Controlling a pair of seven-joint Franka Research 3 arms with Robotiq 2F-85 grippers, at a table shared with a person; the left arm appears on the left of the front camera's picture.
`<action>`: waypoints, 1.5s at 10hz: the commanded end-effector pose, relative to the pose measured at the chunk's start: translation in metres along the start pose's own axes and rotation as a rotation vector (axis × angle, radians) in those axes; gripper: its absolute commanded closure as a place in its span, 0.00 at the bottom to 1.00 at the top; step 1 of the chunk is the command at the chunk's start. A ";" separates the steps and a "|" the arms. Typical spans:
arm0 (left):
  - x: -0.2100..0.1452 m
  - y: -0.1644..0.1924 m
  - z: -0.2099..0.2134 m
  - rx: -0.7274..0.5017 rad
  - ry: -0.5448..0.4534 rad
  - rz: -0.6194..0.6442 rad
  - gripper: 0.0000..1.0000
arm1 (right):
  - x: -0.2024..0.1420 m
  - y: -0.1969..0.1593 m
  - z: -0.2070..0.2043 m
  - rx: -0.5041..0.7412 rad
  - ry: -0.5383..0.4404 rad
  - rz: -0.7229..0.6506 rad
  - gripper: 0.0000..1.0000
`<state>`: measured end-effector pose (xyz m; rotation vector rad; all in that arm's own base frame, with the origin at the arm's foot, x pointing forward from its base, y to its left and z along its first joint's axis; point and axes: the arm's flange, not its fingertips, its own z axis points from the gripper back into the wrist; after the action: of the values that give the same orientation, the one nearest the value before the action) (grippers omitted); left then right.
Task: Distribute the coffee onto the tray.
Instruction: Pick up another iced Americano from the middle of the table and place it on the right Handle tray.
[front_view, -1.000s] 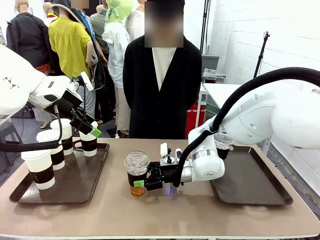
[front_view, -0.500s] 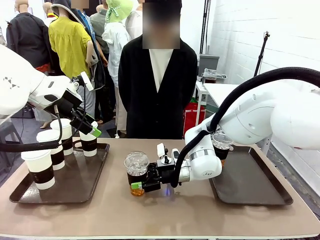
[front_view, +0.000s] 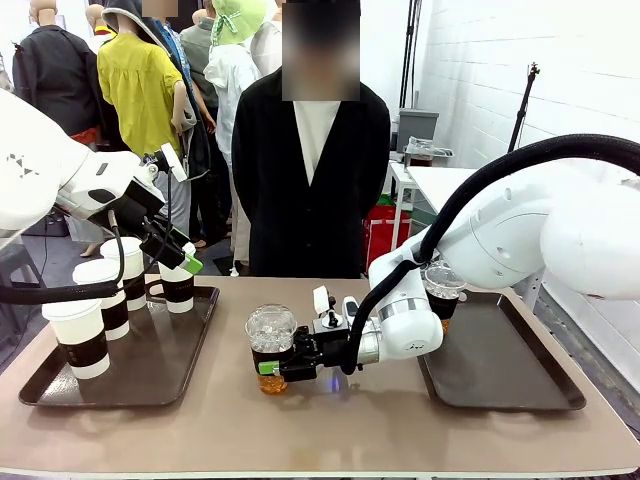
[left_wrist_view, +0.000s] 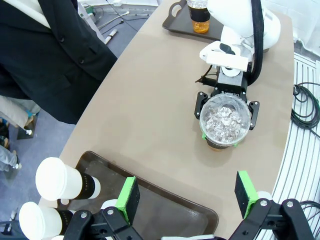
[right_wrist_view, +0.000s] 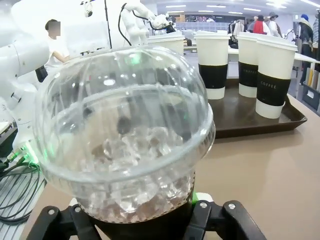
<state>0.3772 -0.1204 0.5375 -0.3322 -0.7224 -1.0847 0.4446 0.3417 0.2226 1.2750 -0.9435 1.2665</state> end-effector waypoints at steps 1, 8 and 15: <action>-0.002 0.002 0.001 -0.007 0.000 -0.005 0.00 | 0.001 -0.002 0.000 -0.005 -0.011 -0.019 0.34; -0.002 0.002 0.001 -0.007 0.000 -0.005 0.00 | 0.059 0.029 0.081 -0.048 -0.004 -0.067 0.34; -0.002 0.002 0.001 -0.007 0.000 -0.005 0.00 | 0.081 0.087 0.205 -0.173 0.023 -0.045 0.34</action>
<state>0.3772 -0.1204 0.5375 -0.3317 -0.7224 -1.0846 0.4073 0.1520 0.3283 1.1223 -0.9818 1.1462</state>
